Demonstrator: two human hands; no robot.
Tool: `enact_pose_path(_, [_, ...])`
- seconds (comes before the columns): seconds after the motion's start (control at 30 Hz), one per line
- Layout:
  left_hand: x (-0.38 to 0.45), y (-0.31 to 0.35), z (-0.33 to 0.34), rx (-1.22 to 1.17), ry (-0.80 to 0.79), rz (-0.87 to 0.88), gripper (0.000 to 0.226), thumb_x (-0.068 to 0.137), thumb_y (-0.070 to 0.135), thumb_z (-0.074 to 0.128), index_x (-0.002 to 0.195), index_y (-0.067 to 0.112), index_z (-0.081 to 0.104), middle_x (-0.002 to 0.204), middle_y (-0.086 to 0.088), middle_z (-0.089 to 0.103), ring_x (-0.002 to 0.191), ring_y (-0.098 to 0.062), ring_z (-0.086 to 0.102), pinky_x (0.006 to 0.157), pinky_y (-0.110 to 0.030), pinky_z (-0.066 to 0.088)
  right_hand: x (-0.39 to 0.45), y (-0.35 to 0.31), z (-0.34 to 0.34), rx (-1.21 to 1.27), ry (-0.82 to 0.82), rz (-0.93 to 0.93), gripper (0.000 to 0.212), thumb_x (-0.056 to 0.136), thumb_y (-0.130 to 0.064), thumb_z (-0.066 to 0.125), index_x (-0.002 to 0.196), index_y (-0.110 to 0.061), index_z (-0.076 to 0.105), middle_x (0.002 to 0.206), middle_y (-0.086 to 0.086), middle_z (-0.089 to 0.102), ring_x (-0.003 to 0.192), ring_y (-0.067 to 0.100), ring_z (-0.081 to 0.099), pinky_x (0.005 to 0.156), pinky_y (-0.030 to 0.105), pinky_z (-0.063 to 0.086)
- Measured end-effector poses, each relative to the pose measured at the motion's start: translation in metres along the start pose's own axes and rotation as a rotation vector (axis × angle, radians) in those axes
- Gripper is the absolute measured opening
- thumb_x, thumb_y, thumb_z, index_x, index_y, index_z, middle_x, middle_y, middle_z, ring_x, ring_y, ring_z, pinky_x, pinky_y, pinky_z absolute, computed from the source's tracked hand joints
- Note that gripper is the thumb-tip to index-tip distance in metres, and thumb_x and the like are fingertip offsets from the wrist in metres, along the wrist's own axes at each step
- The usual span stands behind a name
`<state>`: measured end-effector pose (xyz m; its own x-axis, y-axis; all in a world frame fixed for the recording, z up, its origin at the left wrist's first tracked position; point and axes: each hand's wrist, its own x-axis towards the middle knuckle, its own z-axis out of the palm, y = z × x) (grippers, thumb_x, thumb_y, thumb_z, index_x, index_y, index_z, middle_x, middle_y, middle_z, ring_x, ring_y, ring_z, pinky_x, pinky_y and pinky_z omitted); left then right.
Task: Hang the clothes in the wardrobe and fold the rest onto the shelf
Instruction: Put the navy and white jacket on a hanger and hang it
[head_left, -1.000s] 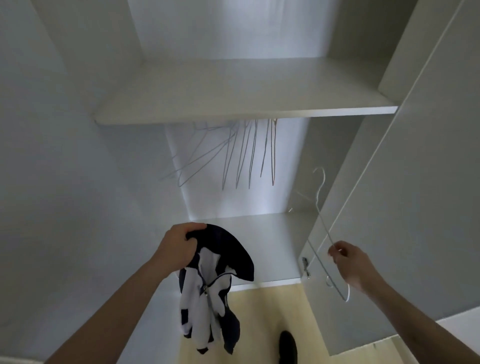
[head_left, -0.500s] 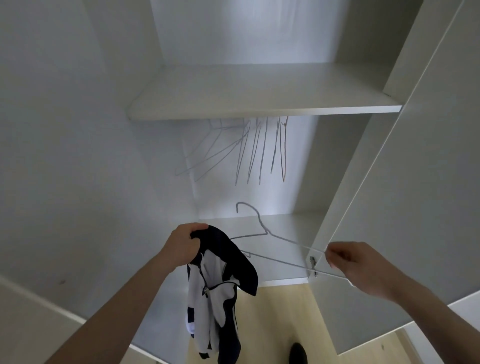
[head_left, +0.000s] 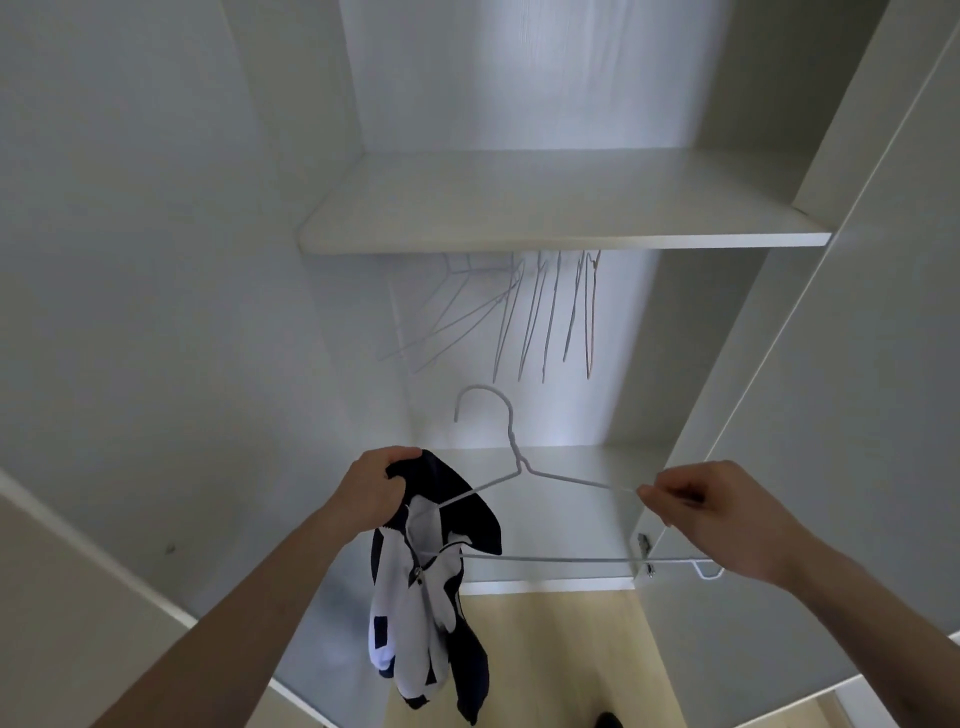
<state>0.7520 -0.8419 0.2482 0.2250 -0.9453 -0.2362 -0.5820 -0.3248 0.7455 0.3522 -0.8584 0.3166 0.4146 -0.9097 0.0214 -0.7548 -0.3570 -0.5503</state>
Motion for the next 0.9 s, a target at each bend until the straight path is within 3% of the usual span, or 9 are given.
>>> enact_pose_path(0.2, [-0.004, 0.03, -0.002, -0.083, -0.001, 0.12, 0.06, 0.091, -0.007, 0.041, 0.13, 0.032, 0.065, 0.13, 0.004, 0.066, 0.105, -0.029, 0.069, 0.091, -0.033, 0.058, 0.01, -0.007, 0.016, 0.041, 0.047, -0.034, 0.051, 0.097, -0.046, 0.056, 0.062, -0.017, 0.034, 0.053, -0.003, 0.025, 0.049, 0.013, 0.027, 0.051, 0.03, 0.03])
enact_pose_path(0.33, [-0.008, 0.057, -0.006, -0.214, 0.009, 0.173, 0.059, 0.091, -0.008, 0.041, 0.125, 0.033, 0.068, 0.124, 0.006, 0.069, 0.08, -0.001, 0.069, 0.066, -0.015, 0.054, 0.016, -0.013, 0.026, 0.036, 0.113, -0.039, 0.049, 0.097, -0.045, 0.058, 0.058, -0.024, 0.036, 0.051, -0.003, 0.025, 0.047, 0.013, 0.026, 0.051, 0.03, 0.031])
enact_pose_path(0.47, [-0.016, 0.086, -0.007, -0.424, 0.027, 0.21, 0.062, 0.09, -0.012, 0.042, 0.116, 0.036, 0.072, 0.118, 0.014, 0.071, 0.093, -0.001, 0.071, 0.075, -0.017, 0.056, 0.022, -0.013, 0.039, 0.021, 0.225, 0.001, 0.042, 0.095, -0.047, 0.06, 0.059, -0.03, 0.046, 0.048, -0.003, 0.03, 0.046, 0.017, 0.035, 0.051, 0.03, 0.034])
enact_pose_path(0.53, [-0.022, 0.098, -0.006, -0.56, 0.028, 0.226, 0.061, 0.09, -0.015, 0.044, 0.11, 0.035, 0.073, 0.111, 0.016, 0.074, 0.094, 0.001, 0.071, 0.073, -0.016, 0.056, 0.024, -0.011, 0.052, 0.046, 0.279, 0.011, 0.044, 0.094, -0.046, 0.062, 0.059, -0.027, 0.044, 0.049, -0.004, 0.029, 0.046, 0.015, 0.033, 0.048, 0.024, 0.028])
enact_pose_path(0.67, [-0.03, 0.113, -0.001, -0.755, -0.013, 0.227, 0.057, 0.092, -0.016, 0.045, 0.126, 0.025, 0.065, 0.122, 0.01, 0.073, 0.089, -0.008, 0.072, 0.067, -0.018, 0.055, 0.023, 0.0, 0.077, 0.314, 0.376, 0.114, 0.059, 0.091, -0.046, 0.068, 0.057, -0.014, 0.031, 0.051, -0.005, 0.022, 0.048, 0.009, 0.024, 0.048, 0.023, 0.021])
enact_pose_path(0.73, [-0.036, 0.114, 0.002, -0.661, -0.031, 0.24, 0.061, 0.095, -0.012, 0.049, 0.142, 0.027, 0.05, 0.13, 0.013, 0.069, 0.073, -0.017, 0.064, 0.059, -0.022, 0.049, 0.021, 0.004, 0.084, 0.448, 0.436, 0.186, 0.063, 0.09, -0.044, 0.07, 0.059, -0.014, 0.024, 0.055, -0.002, 0.019, 0.053, 0.012, 0.021, 0.05, 0.025, 0.018])
enact_pose_path(0.77, [-0.039, 0.112, 0.005, -0.562, -0.034, 0.25, 0.064, 0.096, -0.007, 0.052, 0.147, 0.029, 0.044, 0.135, 0.015, 0.064, 0.071, -0.014, 0.062, 0.059, -0.022, 0.048, 0.021, 0.005, 0.086, 0.5, 0.464, 0.214, 0.064, 0.091, -0.041, 0.071, 0.059, -0.014, 0.022, 0.056, -0.001, 0.018, 0.054, 0.014, 0.02, 0.051, 0.026, 0.017])
enact_pose_path(0.83, [-0.044, 0.107, 0.01, -0.301, -0.041, 0.276, 0.065, 0.097, 0.004, 0.057, 0.154, 0.029, 0.036, 0.144, 0.014, 0.054, 0.094, -0.013, 0.068, 0.072, -0.016, 0.05, 0.019, 0.008, 0.089, 0.578, 0.521, 0.243, 0.065, 0.092, -0.032, 0.072, 0.059, -0.018, 0.019, 0.057, -0.001, 0.016, 0.055, 0.014, 0.018, 0.05, 0.025, 0.016])
enact_pose_path(0.9, [-0.047, 0.104, 0.015, -0.105, -0.032, 0.326, 0.062, 0.097, 0.011, 0.059, 0.153, 0.028, 0.039, 0.138, 0.01, 0.057, 0.111, -0.02, 0.065, 0.077, -0.006, 0.046, 0.018, 0.009, 0.091, 0.635, 0.55, 0.257, 0.065, 0.093, -0.026, 0.073, 0.059, -0.018, 0.018, 0.057, 0.0, 0.015, 0.055, 0.015, 0.016, 0.05, 0.026, 0.015])
